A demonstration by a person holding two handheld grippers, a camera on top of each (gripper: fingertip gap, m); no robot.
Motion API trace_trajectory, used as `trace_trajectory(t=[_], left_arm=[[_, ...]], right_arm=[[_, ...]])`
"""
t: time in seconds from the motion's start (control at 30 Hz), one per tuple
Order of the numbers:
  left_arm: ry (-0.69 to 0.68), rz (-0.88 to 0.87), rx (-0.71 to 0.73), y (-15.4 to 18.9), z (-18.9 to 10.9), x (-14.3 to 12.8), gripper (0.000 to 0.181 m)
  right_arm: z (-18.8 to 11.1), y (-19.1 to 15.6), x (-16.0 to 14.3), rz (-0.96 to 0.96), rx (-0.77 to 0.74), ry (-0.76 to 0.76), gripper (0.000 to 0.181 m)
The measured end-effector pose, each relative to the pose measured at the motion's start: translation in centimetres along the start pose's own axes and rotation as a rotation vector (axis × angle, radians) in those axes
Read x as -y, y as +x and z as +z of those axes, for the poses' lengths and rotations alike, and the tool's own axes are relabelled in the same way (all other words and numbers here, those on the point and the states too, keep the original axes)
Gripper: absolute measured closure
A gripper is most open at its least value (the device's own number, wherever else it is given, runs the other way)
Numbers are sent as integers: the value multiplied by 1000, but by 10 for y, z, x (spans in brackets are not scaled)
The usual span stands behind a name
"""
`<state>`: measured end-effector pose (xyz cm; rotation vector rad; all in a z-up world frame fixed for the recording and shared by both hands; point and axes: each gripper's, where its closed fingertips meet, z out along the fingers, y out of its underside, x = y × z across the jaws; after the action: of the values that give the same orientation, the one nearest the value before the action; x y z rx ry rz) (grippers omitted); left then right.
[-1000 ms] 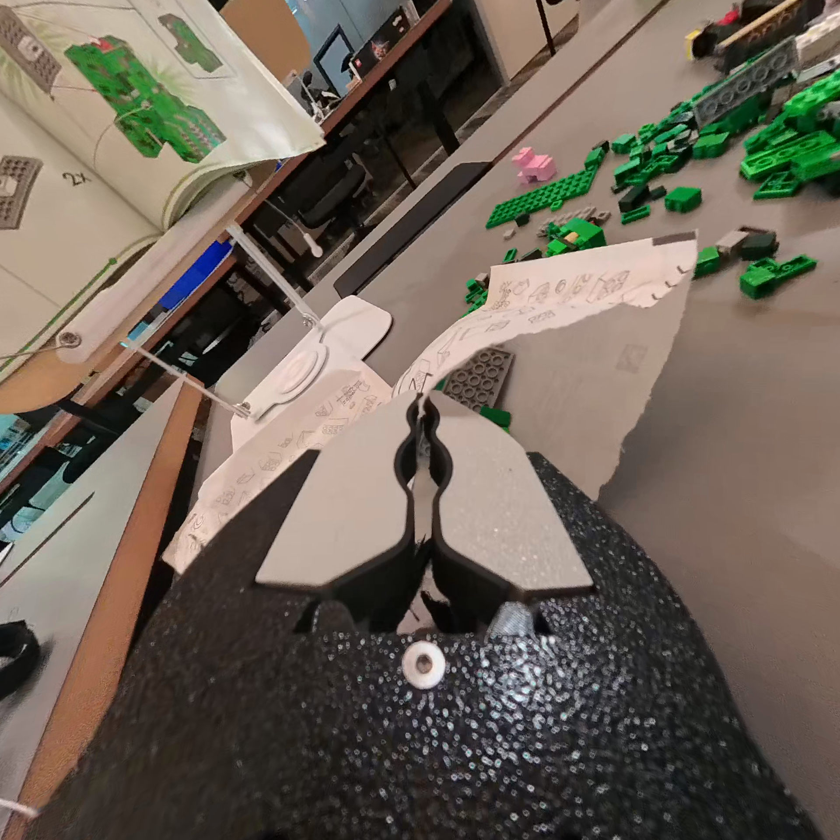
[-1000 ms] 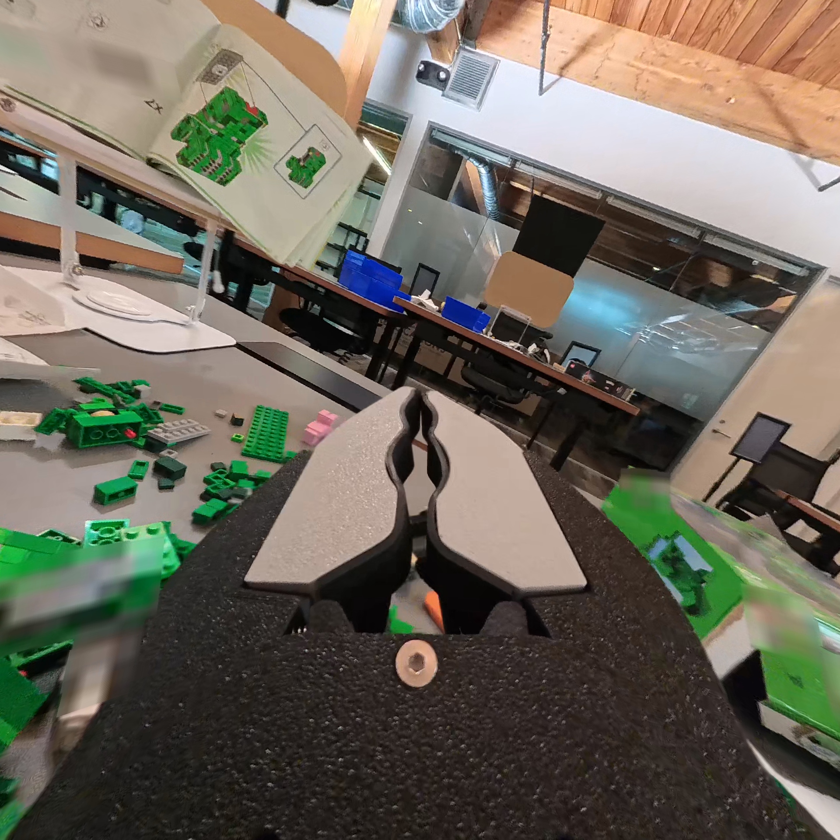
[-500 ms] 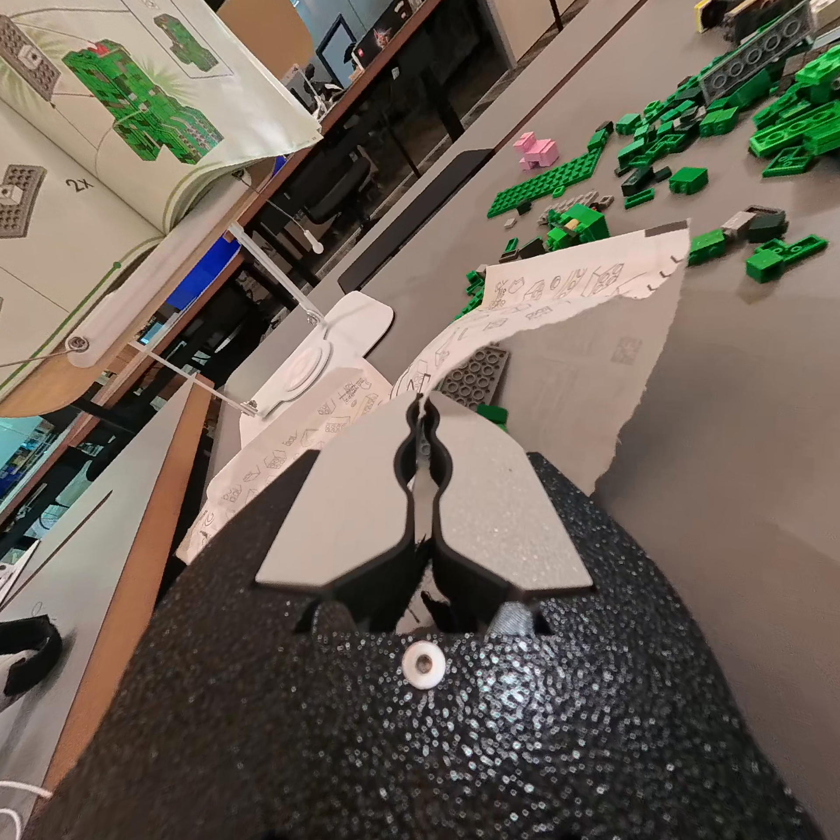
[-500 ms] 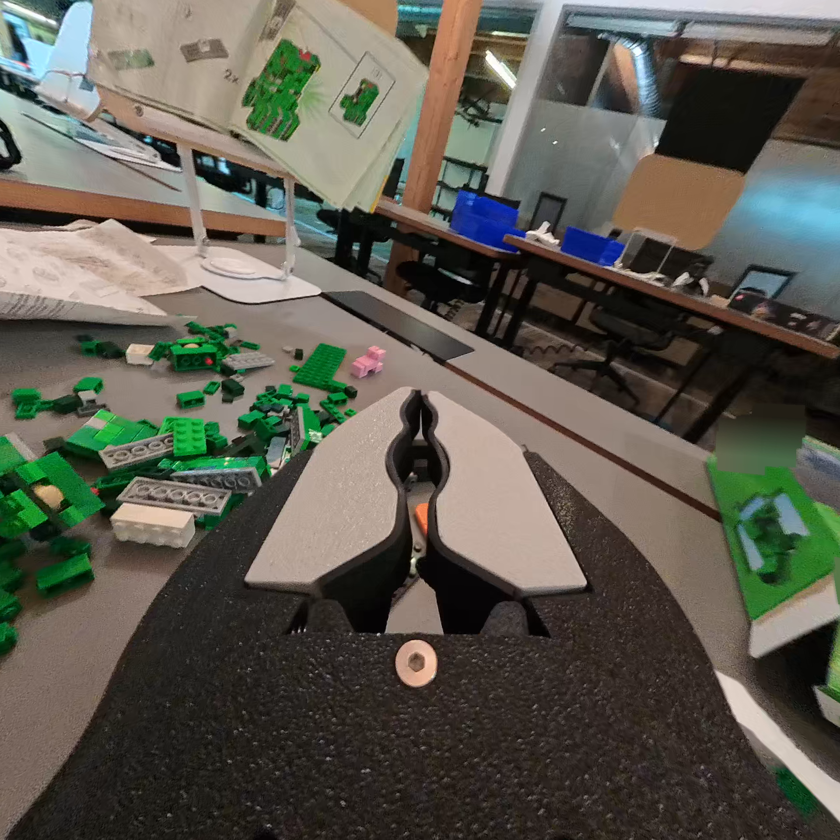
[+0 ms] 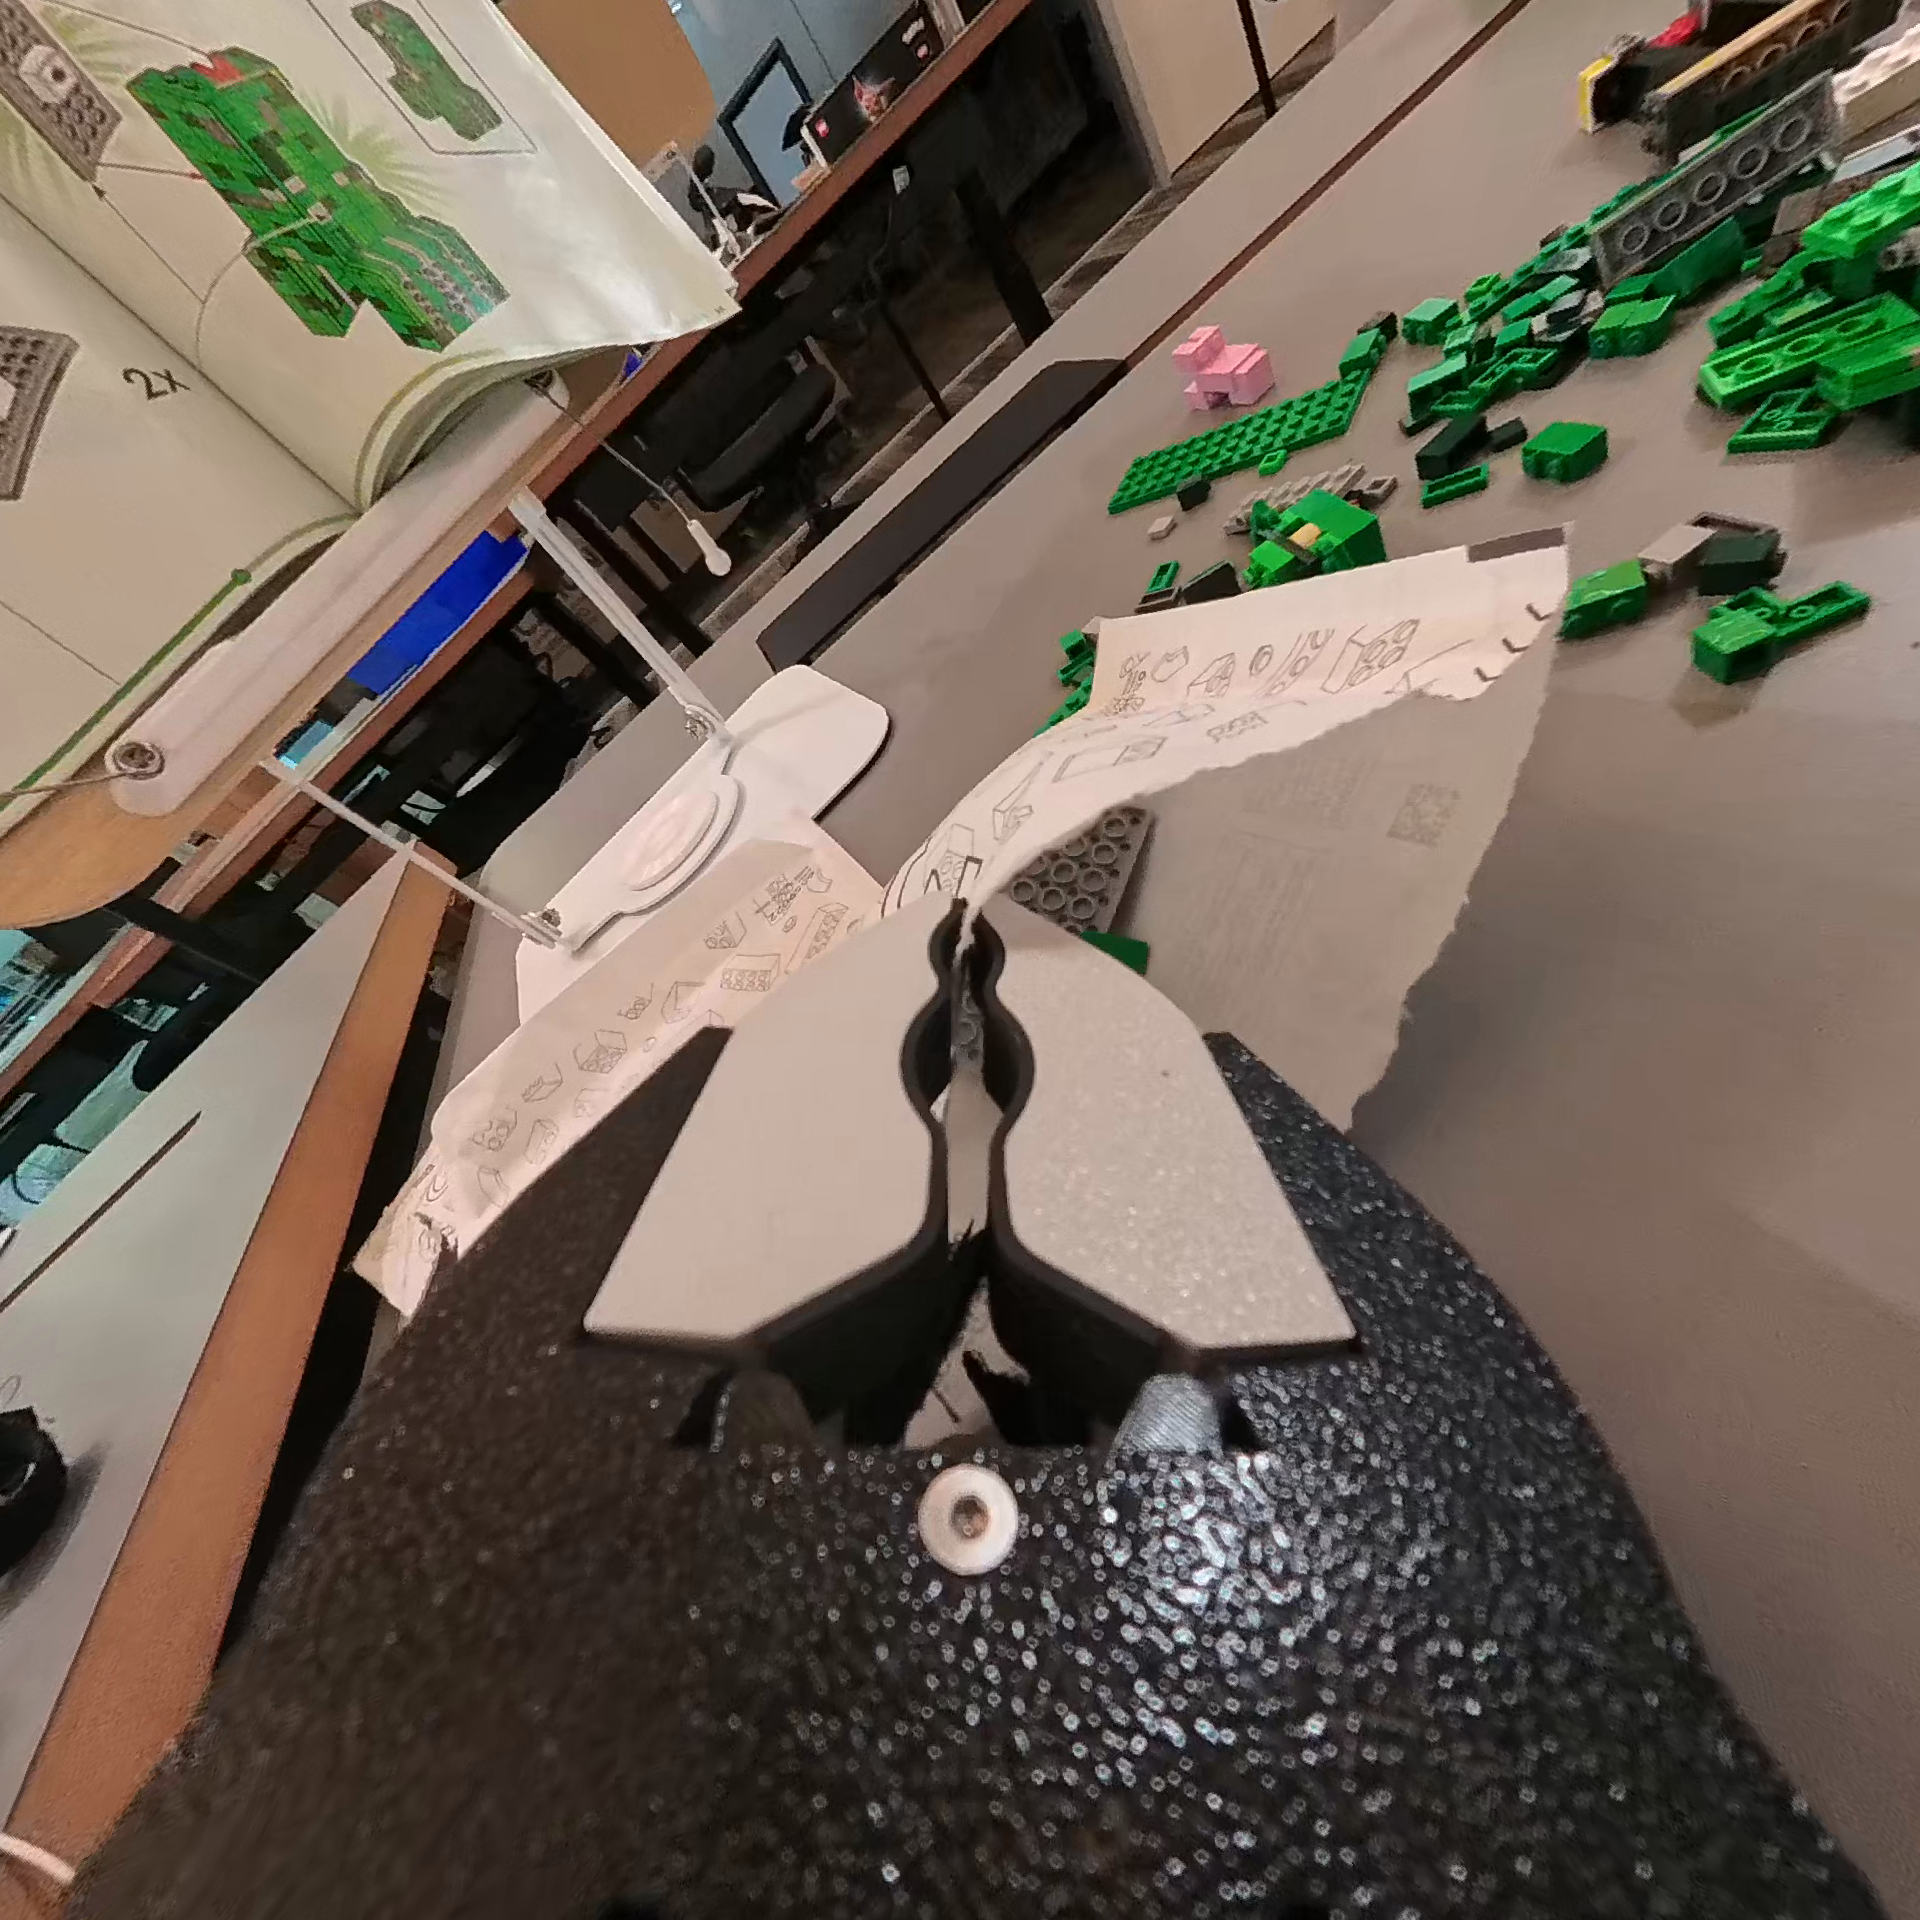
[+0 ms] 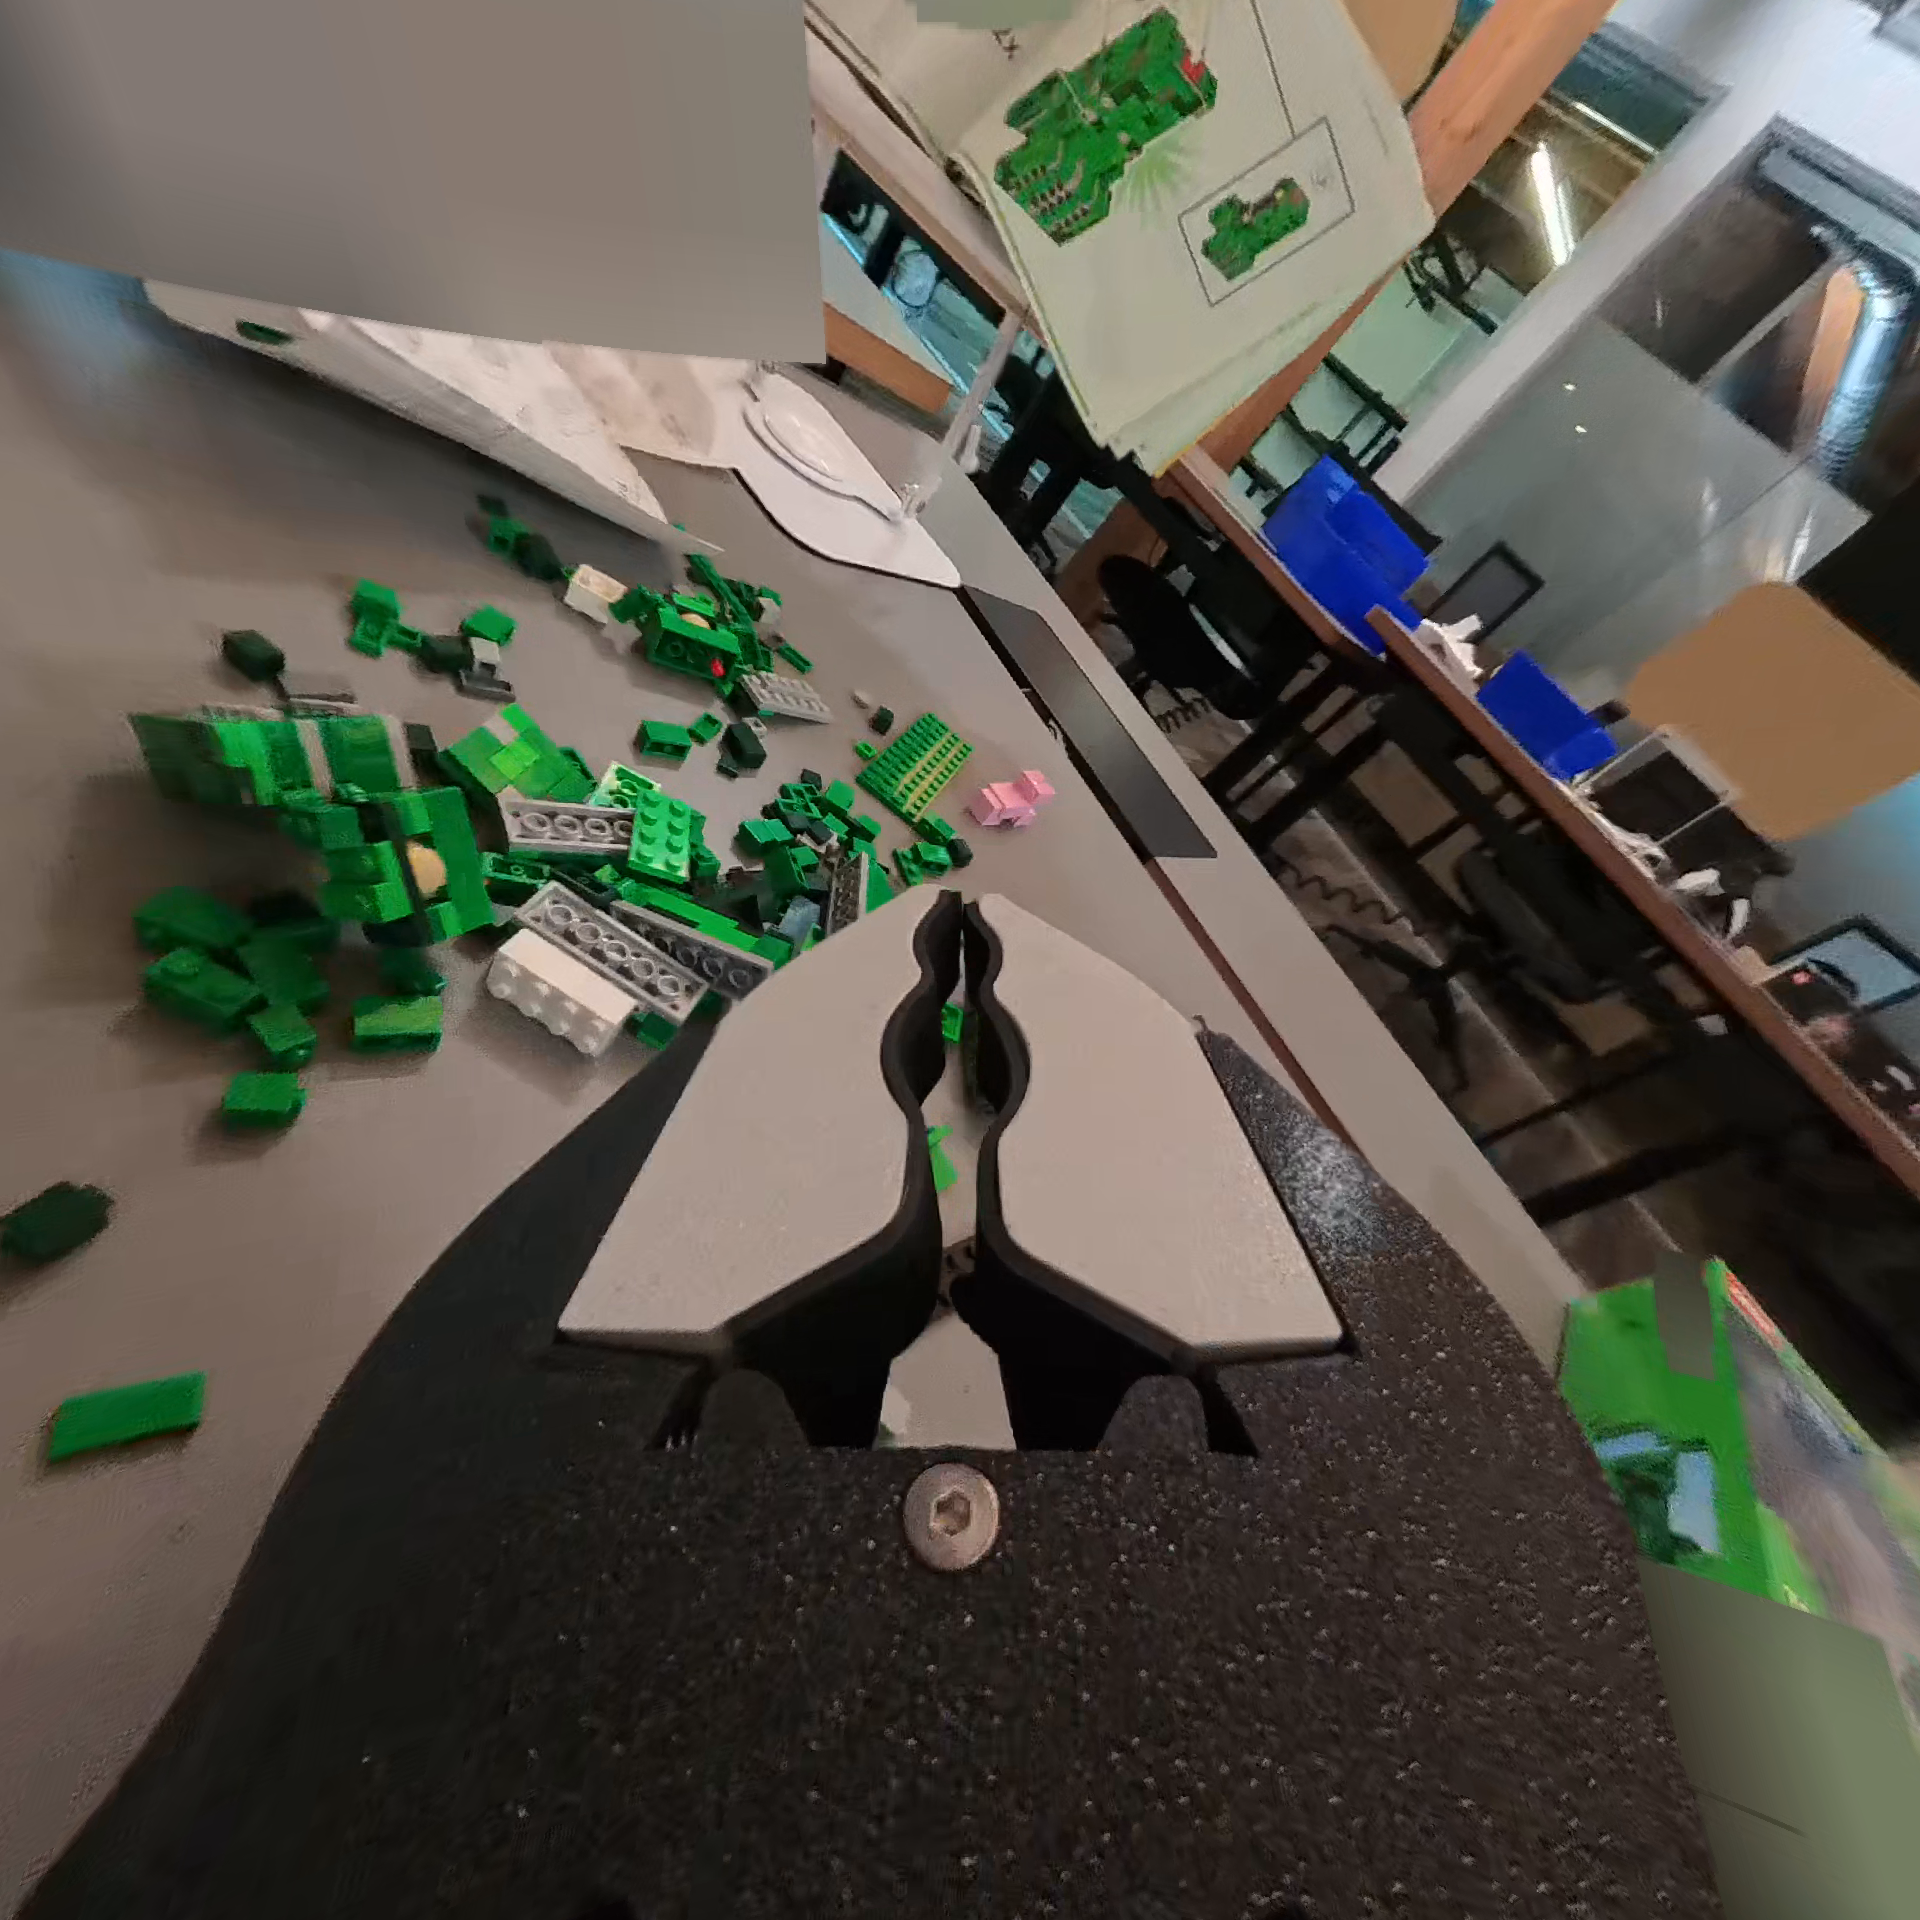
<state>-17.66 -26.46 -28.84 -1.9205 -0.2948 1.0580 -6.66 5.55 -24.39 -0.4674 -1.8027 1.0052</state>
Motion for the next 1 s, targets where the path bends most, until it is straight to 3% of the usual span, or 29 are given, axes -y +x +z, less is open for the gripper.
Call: trace_trajectory(t=[0.07,0.13,0.27,0.4,0.5,0.7,0.8,0.87,1.0], left_arm=[[-7,14,3,1,0,-1,181],[-12,23,4,2,1,-1,181],[-22,40,7,4,2,-1,181],[-30,64,15,5,2,-2,181],[-33,77,16,7,2,-2,181],[-36,83,15,8,3,-2,181],[-36,82,13,8,3,-2,181],[-36,82,13,8,3,-2,181],[-37,83,10,8,3,-2,181]], right_arm=[[-4,-8,4,35,75,18,181],[-6,-33,6,111,261,30,181],[-6,-85,-5,187,580,-92,176],[0,-119,-7,153,711,-177,175],[7,-129,-9,108,718,-195,174],[19,-107,-11,46,546,-184,173],[30,-49,-12,51,180,-163,174],[29,-9,-15,175,-48,-150,174],[21,22,-20,411,-222,-65,177]])
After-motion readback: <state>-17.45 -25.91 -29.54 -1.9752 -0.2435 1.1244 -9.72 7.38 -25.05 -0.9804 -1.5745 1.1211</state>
